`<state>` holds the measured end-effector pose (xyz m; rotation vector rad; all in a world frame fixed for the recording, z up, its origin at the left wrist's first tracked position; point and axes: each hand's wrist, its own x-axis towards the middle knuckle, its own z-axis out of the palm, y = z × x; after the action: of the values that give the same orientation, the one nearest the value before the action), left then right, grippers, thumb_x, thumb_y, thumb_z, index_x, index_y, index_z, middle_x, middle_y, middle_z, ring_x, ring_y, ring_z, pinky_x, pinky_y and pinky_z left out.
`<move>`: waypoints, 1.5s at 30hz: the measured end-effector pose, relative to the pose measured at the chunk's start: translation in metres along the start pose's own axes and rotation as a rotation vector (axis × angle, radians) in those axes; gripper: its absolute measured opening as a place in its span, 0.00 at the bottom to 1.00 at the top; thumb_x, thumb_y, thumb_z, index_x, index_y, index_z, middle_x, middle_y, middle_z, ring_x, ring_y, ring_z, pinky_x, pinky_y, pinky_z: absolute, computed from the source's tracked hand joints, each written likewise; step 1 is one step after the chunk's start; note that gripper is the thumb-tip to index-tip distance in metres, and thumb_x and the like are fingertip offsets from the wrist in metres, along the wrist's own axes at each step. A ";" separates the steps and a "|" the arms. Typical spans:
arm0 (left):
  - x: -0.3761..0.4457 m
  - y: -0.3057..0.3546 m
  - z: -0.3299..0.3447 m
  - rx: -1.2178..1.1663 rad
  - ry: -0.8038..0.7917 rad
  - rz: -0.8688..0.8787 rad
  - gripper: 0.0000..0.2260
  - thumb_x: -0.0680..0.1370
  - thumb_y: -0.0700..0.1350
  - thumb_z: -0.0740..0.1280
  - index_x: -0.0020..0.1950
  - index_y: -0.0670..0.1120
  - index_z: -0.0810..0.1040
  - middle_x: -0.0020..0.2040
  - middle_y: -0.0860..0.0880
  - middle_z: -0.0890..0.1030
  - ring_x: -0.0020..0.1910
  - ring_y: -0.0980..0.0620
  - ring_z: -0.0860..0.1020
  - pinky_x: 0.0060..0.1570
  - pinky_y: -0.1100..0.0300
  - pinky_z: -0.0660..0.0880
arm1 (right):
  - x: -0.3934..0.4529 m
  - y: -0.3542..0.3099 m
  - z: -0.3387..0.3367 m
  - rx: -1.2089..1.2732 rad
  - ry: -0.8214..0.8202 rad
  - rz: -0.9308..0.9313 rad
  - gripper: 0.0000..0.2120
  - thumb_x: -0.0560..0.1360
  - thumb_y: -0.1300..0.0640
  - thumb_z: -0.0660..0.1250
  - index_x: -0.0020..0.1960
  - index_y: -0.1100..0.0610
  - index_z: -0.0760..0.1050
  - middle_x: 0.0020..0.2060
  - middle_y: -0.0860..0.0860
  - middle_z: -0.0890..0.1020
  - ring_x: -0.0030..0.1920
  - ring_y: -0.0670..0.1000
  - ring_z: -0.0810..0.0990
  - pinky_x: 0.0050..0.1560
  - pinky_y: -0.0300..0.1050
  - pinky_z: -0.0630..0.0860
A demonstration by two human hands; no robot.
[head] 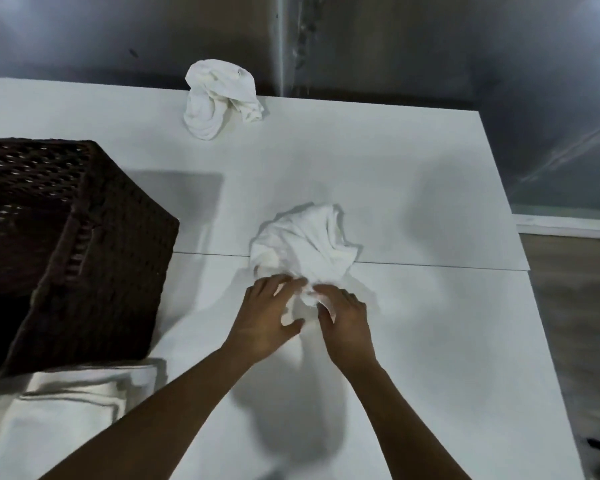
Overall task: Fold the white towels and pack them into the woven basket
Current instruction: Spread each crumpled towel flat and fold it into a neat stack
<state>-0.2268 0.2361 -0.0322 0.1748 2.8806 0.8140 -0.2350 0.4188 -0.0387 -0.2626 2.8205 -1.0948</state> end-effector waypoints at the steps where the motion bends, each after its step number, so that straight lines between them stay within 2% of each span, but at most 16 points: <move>1: -0.006 0.009 0.001 -0.051 -0.005 0.001 0.29 0.73 0.63 0.65 0.73 0.57 0.69 0.68 0.55 0.74 0.67 0.49 0.72 0.64 0.51 0.71 | -0.002 -0.009 -0.010 0.140 0.019 0.047 0.19 0.77 0.64 0.67 0.65 0.47 0.76 0.58 0.39 0.81 0.56 0.46 0.80 0.58 0.44 0.73; 4: -0.012 0.029 -0.009 -0.182 0.089 0.030 0.23 0.77 0.58 0.68 0.71 0.56 0.72 0.65 0.58 0.76 0.64 0.54 0.73 0.64 0.54 0.70 | -0.006 -0.031 -0.039 0.412 0.097 0.119 0.16 0.77 0.67 0.69 0.60 0.50 0.76 0.51 0.40 0.83 0.51 0.47 0.82 0.51 0.38 0.77; 8: -0.012 0.050 -0.048 -0.168 0.230 0.115 0.09 0.78 0.45 0.71 0.58 0.51 0.80 0.53 0.54 0.78 0.54 0.54 0.73 0.55 0.55 0.71 | -0.016 -0.058 -0.067 0.365 0.170 0.027 0.10 0.78 0.66 0.66 0.54 0.52 0.77 0.48 0.39 0.82 0.48 0.46 0.81 0.49 0.39 0.77; 12: -0.027 0.075 -0.090 -0.194 0.172 0.150 0.05 0.79 0.47 0.69 0.54 0.51 0.77 0.50 0.55 0.74 0.50 0.52 0.69 0.52 0.57 0.70 | -0.029 -0.090 -0.094 0.288 0.238 0.009 0.16 0.78 0.66 0.64 0.54 0.45 0.74 0.48 0.37 0.81 0.50 0.45 0.80 0.51 0.43 0.76; 15: -0.043 0.094 -0.120 -0.205 0.124 0.173 0.02 0.81 0.47 0.65 0.52 0.53 0.74 0.43 0.57 0.75 0.45 0.54 0.72 0.47 0.52 0.74 | -0.038 -0.115 -0.117 0.207 0.267 -0.013 0.14 0.77 0.66 0.65 0.56 0.48 0.75 0.47 0.34 0.79 0.51 0.45 0.76 0.55 0.46 0.74; 19: -0.067 0.113 -0.151 -0.121 0.160 0.167 0.07 0.84 0.48 0.61 0.59 0.54 0.77 0.41 0.57 0.78 0.45 0.50 0.78 0.47 0.51 0.76 | -0.052 -0.148 -0.145 0.142 0.316 -0.032 0.13 0.75 0.67 0.64 0.53 0.51 0.76 0.47 0.42 0.80 0.49 0.45 0.77 0.52 0.45 0.75; 23: -0.095 0.128 -0.178 -0.009 0.228 0.192 0.14 0.85 0.48 0.58 0.67 0.52 0.77 0.49 0.48 0.83 0.50 0.45 0.79 0.49 0.51 0.75 | -0.078 -0.175 -0.166 0.124 0.343 -0.022 0.21 0.74 0.70 0.59 0.53 0.46 0.78 0.53 0.46 0.74 0.51 0.39 0.76 0.46 0.30 0.71; 26: -0.114 0.136 -0.194 -0.090 0.282 0.224 0.10 0.85 0.48 0.58 0.60 0.50 0.78 0.47 0.52 0.82 0.46 0.47 0.78 0.45 0.53 0.72 | -0.093 -0.196 -0.184 0.140 0.290 -0.058 0.21 0.74 0.70 0.58 0.44 0.46 0.80 0.51 0.45 0.77 0.52 0.39 0.77 0.50 0.34 0.73; 29: -0.128 0.142 -0.213 -0.223 0.291 0.250 0.07 0.85 0.49 0.57 0.53 0.52 0.74 0.40 0.58 0.76 0.42 0.52 0.75 0.41 0.55 0.69 | -0.107 -0.216 -0.202 0.130 0.261 -0.007 0.18 0.76 0.66 0.59 0.37 0.49 0.79 0.39 0.44 0.81 0.39 0.44 0.78 0.41 0.42 0.73; 31: -0.138 0.147 -0.228 -0.281 0.272 0.287 0.07 0.85 0.51 0.56 0.51 0.53 0.72 0.40 0.57 0.77 0.43 0.52 0.76 0.42 0.54 0.72 | -0.118 -0.229 -0.211 0.137 0.265 0.001 0.15 0.78 0.63 0.59 0.36 0.52 0.77 0.34 0.44 0.81 0.36 0.44 0.77 0.39 0.42 0.73; 33: -0.148 0.153 -0.246 -0.331 0.273 0.326 0.08 0.85 0.52 0.56 0.51 0.54 0.72 0.41 0.56 0.78 0.42 0.52 0.76 0.44 0.53 0.73 | -0.130 -0.241 -0.218 0.176 0.281 -0.028 0.14 0.80 0.59 0.59 0.37 0.53 0.76 0.34 0.44 0.80 0.38 0.45 0.76 0.41 0.42 0.73; 35: -0.154 0.159 -0.264 -0.371 0.287 0.375 0.08 0.85 0.52 0.57 0.51 0.54 0.73 0.38 0.54 0.77 0.39 0.52 0.74 0.43 0.52 0.73 | -0.142 -0.252 -0.223 0.218 0.265 -0.072 0.16 0.82 0.49 0.63 0.36 0.50 0.74 0.33 0.43 0.78 0.37 0.45 0.75 0.41 0.42 0.71; 37: -0.160 0.163 -0.280 -0.376 0.306 0.422 0.07 0.85 0.51 0.60 0.50 0.54 0.75 0.36 0.53 0.76 0.36 0.53 0.73 0.41 0.52 0.72 | -0.149 -0.257 -0.225 0.151 0.220 -0.108 0.18 0.78 0.36 0.65 0.37 0.47 0.76 0.35 0.45 0.79 0.40 0.49 0.77 0.43 0.45 0.73; 39: -0.168 0.166 -0.295 -0.374 0.339 0.445 0.05 0.83 0.51 0.63 0.50 0.53 0.76 0.35 0.56 0.76 0.36 0.56 0.74 0.39 0.57 0.71 | -0.153 -0.258 -0.227 0.018 0.218 -0.097 0.16 0.73 0.29 0.63 0.39 0.40 0.77 0.38 0.48 0.79 0.48 0.54 0.76 0.50 0.51 0.76; 42: -0.182 0.165 -0.315 -0.384 0.305 0.417 0.06 0.77 0.53 0.73 0.47 0.53 0.79 0.36 0.55 0.77 0.38 0.57 0.74 0.38 0.65 0.69 | -0.160 -0.269 -0.238 0.010 0.291 -0.098 0.11 0.75 0.33 0.62 0.40 0.35 0.78 0.40 0.44 0.81 0.52 0.52 0.76 0.59 0.59 0.75; 45: -0.191 0.147 -0.330 -0.244 0.176 0.349 0.10 0.72 0.48 0.78 0.47 0.55 0.79 0.39 0.56 0.80 0.41 0.59 0.76 0.40 0.63 0.71 | -0.167 -0.278 -0.252 0.041 0.376 -0.135 0.08 0.80 0.45 0.67 0.44 0.42 0.83 0.40 0.37 0.83 0.49 0.41 0.77 0.63 0.55 0.73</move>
<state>-0.0843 0.1631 0.3438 0.6191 2.9163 1.2916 -0.0773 0.4155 0.3407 -0.2728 3.1396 -1.3564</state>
